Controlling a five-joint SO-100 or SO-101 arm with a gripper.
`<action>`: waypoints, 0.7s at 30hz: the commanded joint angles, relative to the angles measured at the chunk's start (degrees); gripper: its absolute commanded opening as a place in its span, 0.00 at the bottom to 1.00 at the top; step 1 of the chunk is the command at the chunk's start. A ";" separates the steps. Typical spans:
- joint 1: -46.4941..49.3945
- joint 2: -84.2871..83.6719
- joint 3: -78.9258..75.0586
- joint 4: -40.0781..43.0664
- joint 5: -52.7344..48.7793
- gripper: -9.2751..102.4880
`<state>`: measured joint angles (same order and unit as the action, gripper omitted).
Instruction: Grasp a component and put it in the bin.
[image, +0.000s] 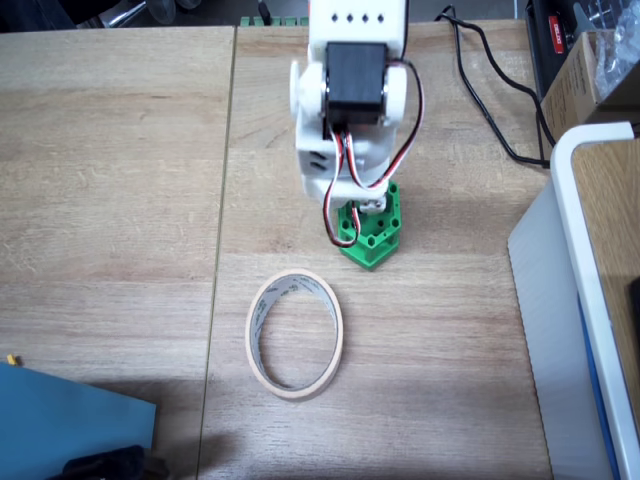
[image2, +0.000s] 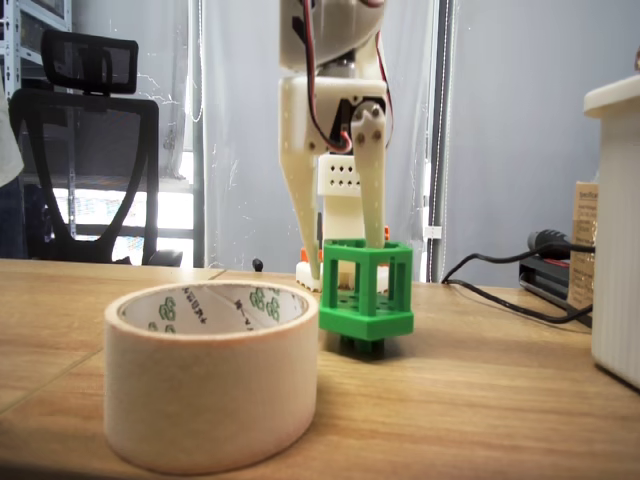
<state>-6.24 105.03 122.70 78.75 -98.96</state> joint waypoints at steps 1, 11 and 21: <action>0.44 0.35 -2.64 0.44 0.00 0.24; 0.35 1.05 -3.16 0.44 0.35 0.13; 0.35 1.32 -3.52 0.44 0.53 0.09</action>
<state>-6.50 105.03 122.34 78.66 -98.79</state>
